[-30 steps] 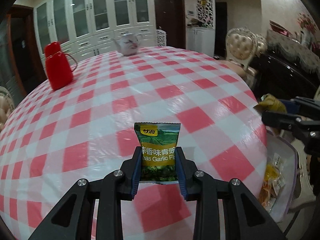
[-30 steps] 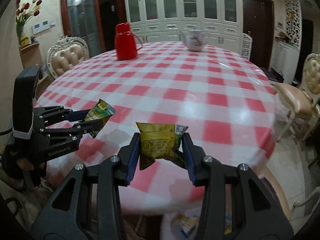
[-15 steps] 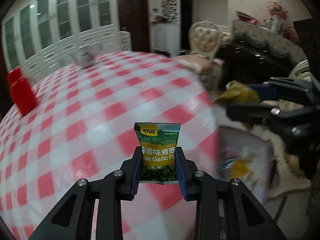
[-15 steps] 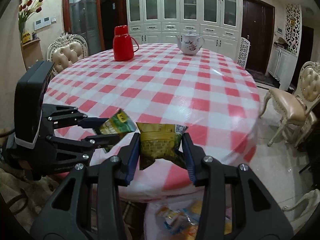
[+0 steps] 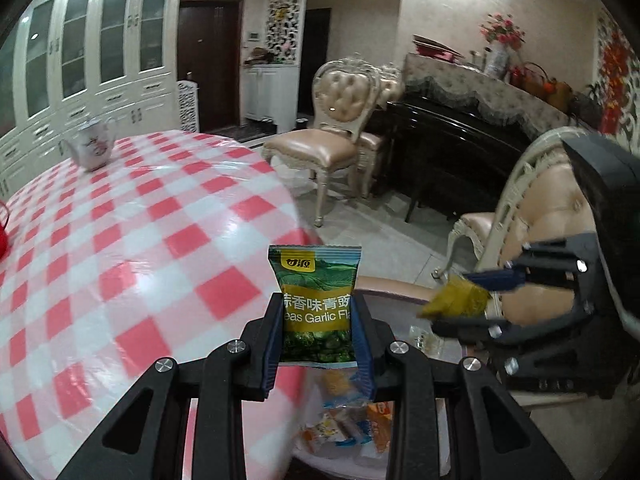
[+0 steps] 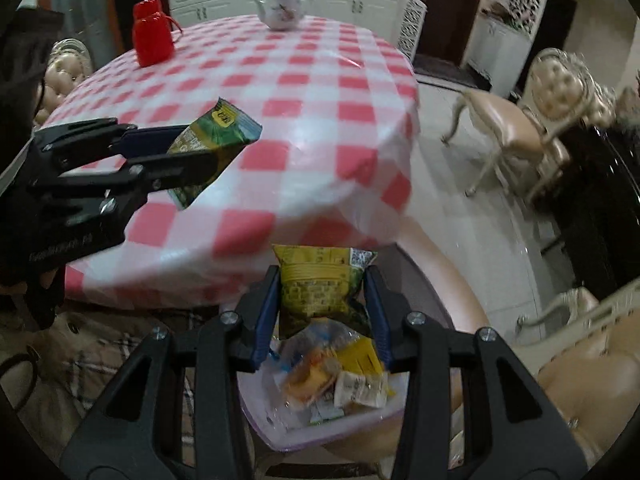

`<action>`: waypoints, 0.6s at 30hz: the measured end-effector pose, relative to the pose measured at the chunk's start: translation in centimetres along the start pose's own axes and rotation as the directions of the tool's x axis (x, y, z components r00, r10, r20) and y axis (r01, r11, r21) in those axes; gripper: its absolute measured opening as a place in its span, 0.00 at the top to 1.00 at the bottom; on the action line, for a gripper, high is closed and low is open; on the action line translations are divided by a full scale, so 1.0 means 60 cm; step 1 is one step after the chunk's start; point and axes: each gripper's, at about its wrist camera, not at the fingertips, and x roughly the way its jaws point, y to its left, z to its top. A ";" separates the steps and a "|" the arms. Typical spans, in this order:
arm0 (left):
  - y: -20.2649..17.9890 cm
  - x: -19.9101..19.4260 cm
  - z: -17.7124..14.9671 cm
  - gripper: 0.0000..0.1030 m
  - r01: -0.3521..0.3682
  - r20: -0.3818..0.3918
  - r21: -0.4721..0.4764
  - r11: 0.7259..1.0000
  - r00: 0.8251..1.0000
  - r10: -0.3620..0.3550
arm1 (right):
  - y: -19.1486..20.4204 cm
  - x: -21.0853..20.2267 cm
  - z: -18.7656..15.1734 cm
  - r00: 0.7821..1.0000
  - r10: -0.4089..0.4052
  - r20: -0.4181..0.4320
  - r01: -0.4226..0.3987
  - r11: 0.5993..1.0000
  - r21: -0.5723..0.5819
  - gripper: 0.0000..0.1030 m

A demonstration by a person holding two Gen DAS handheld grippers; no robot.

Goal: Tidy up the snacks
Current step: 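Carry both green snack bags off the table over the purple-rimmed box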

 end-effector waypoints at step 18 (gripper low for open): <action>-0.111 0.171 -0.119 0.68 0.124 -0.357 0.146 0.981 0.932 -0.065 | -0.098 0.123 -0.106 0.994 -0.025 -0.105 0.050 0.969 0.241 0.56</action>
